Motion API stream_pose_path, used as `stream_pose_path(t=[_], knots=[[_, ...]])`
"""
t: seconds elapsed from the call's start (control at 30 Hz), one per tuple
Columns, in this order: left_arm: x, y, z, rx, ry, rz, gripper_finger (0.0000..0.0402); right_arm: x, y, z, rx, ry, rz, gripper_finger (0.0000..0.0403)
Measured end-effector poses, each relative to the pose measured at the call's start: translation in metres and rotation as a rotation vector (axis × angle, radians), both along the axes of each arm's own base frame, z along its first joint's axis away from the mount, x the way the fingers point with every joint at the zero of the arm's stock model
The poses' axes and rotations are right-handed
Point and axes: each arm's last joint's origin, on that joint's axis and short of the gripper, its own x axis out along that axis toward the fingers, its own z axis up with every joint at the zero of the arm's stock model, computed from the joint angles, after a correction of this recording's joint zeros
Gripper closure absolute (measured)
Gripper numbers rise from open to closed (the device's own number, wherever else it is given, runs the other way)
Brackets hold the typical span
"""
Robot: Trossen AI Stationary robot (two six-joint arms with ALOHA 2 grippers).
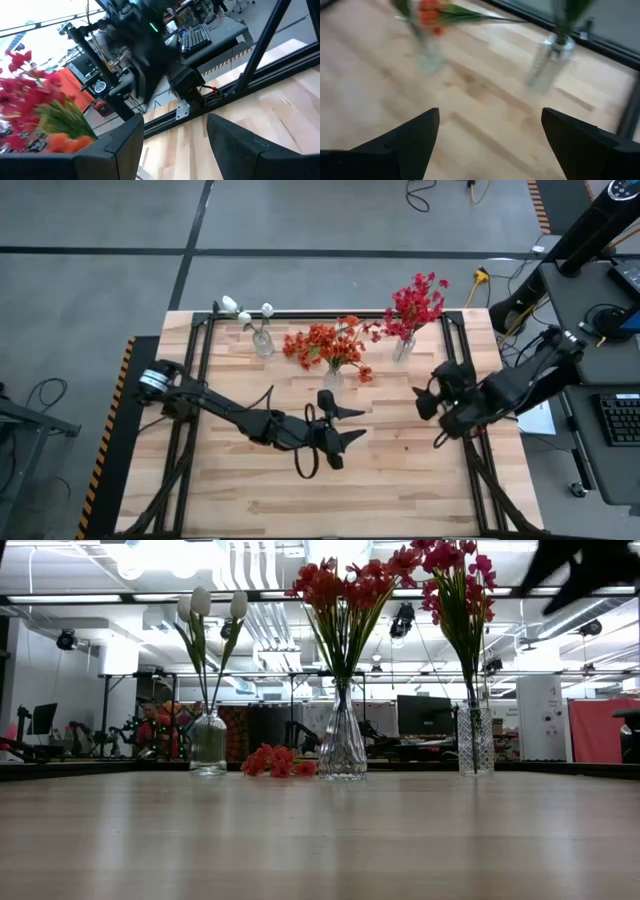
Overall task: Sort flowers into vase by color
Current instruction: Put the red flowers into the top right transparent vase
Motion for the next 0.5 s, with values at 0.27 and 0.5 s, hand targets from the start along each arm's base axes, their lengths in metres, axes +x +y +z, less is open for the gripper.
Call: stream_pose_path(t=[0.27, 0.5], knots=[[-0.029, 0.012, 0.043, 0.011, 0.039, -0.046, 0.0203, 0.000, -0.010, -0.084, -0.208, -0.152, -0.176, 0.0055], [-0.065, 0.037, 0.089, -0.010, 0.017, -0.029, 0.0203, 0.010, -0.024, -0.131, -0.402, -0.175, -0.228, 0.0055]])
